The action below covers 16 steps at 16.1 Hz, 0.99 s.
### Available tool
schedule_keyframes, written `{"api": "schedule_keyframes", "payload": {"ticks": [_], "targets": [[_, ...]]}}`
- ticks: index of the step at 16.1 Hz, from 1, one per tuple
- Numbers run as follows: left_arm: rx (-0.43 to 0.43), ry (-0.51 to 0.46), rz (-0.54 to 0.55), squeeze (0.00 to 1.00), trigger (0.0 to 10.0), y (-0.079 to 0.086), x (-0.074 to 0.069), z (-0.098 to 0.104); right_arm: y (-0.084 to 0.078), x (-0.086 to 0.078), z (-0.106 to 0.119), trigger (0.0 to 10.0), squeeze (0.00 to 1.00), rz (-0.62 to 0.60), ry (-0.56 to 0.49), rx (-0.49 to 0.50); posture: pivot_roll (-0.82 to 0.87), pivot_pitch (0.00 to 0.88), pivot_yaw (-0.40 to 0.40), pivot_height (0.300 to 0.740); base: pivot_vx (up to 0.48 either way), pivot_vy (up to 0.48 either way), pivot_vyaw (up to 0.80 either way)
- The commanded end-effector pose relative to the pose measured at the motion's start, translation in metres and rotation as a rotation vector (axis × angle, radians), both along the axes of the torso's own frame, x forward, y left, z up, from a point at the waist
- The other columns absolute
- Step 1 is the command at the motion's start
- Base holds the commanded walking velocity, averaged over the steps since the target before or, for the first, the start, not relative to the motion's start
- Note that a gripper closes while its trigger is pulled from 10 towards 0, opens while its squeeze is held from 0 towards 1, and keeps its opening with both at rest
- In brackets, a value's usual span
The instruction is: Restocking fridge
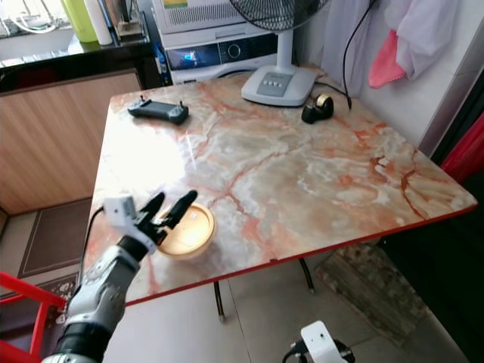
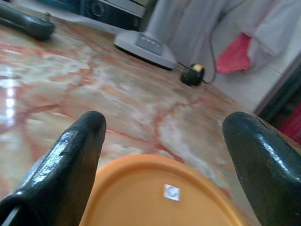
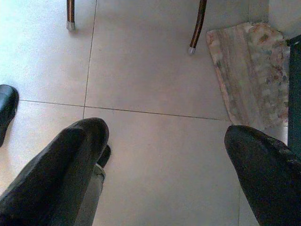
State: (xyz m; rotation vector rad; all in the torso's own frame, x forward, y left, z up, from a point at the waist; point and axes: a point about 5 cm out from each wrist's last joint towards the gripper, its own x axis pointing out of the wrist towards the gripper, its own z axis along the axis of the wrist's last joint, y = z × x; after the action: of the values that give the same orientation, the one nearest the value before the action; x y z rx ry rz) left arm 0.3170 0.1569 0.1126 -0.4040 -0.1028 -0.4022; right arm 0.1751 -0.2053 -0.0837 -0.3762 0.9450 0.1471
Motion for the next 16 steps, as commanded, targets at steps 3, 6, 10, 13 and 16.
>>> {"api": "schedule_keyframes", "payload": {"ticks": [3, 6, 10, 13, 16], "targets": [[0.076, -0.037, 0.179, 0.0, 10.0, 0.016, -0.005, 0.007, 0.005, -0.004, -0.003, 10.0, 0.0, 0.002, 0.006, 0.005, 0.0, 0.0, 0.071, 0.74, 0.0, 0.0, 0.0], [0.061, 0.007, 0.155, 0.0, 10.0, 0.013, -0.01, -0.001, 0.008, -0.009, -0.005, 10.0, 0.0, 0.004, 0.014, 0.009, -0.01, 0.0, 0.077, 0.74, 0.0, 0.0, 0.0], [-0.111, 0.025, 0.114, 0.0, 10.0, 0.007, -0.017, -0.001, 0.009, -0.015, -0.008, 10.0, 0.0, 0.015, 0.031, 0.004, 0.01, 0.0, 0.06, 0.74, 0.0, 0.0, 0.0], [-0.109, 0.068, 0.21, 0.0, 10.0, 0.025, -0.034, -0.01, 0.011, -0.022, -0.011, 10.0, 0.0, 0.036, 0.047, 0.001, 0.04, 0.0, 0.029, 0.74, 0.0, 0.0, 0.0], [-0.098, 0.1, 0.221, 0.0, 10.0, 0.031, -0.039, -0.019, 0.015, -0.024, -0.012, 10.0, 0.0, 0.063, 0.051, -0.005, 0.06, 0.0, 0.005, 0.74, 0.0, 0.0, 0.0]]}}
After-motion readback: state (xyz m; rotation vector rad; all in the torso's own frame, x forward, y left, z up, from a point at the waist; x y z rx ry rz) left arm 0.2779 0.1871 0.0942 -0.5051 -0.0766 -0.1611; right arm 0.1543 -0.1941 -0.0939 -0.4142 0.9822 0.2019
